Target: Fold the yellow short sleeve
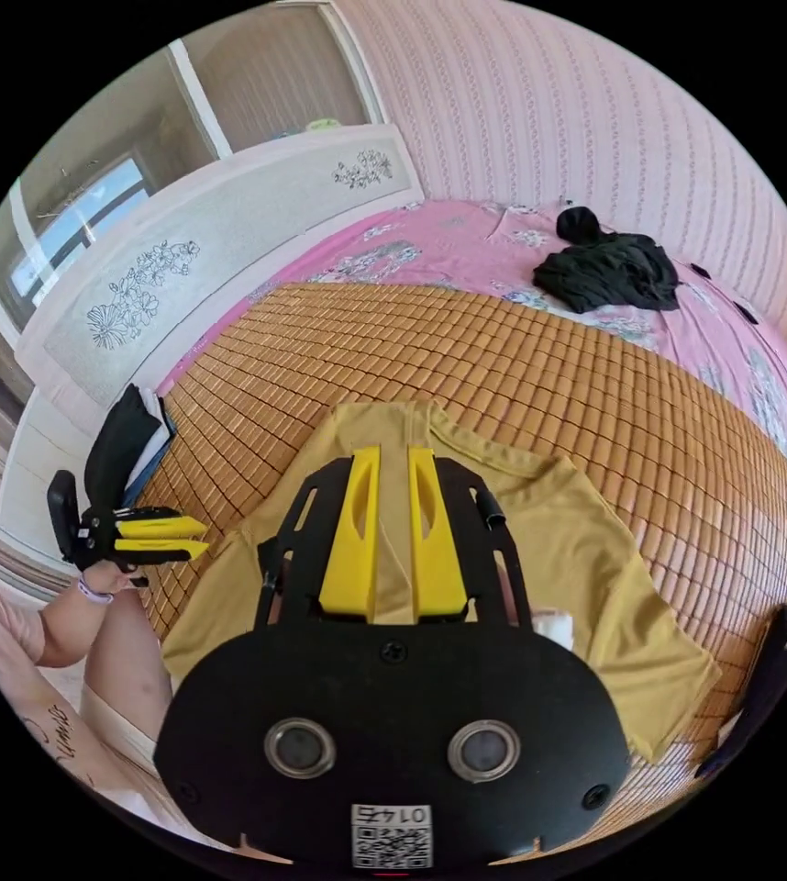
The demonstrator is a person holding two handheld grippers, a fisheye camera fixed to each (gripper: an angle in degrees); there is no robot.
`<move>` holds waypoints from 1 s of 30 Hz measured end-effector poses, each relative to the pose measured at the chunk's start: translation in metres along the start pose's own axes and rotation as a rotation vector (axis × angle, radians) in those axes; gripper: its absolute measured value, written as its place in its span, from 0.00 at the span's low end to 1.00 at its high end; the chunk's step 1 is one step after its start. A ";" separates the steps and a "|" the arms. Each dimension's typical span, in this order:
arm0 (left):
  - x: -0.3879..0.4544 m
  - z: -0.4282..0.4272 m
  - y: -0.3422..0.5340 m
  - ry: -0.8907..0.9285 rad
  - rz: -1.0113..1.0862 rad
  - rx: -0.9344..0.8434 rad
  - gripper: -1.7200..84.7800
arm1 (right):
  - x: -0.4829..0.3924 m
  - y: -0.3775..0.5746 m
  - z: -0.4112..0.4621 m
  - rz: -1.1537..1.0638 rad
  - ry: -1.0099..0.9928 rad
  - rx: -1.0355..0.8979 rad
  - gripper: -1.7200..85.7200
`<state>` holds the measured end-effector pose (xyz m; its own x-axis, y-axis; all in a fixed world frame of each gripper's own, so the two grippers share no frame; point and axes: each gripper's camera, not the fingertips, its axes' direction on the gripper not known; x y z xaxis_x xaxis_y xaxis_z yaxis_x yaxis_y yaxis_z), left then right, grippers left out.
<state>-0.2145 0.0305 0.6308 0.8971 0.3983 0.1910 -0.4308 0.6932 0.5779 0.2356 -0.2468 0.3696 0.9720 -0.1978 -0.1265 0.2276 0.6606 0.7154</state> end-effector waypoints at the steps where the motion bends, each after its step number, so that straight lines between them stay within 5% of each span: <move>1: 0.004 -0.003 0.001 0.009 0.007 0.007 0.09 | 0.017 0.034 -0.027 0.048 0.062 0.027 0.09; 11: 0.114 -0.007 -0.058 0.137 0.289 -0.049 0.09 | 0.141 0.280 -0.173 0.622 0.215 0.168 0.11; 30: 0.343 0.080 -0.286 0.322 0.615 -0.118 0.09 | 0.231 0.320 -0.236 0.801 0.202 0.229 0.07</move>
<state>0.2246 -0.0790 0.5941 0.4219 0.8843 0.1999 -0.8746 0.3388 0.3469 0.5466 0.0903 0.4073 0.8314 0.4132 0.3715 -0.5280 0.3795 0.7597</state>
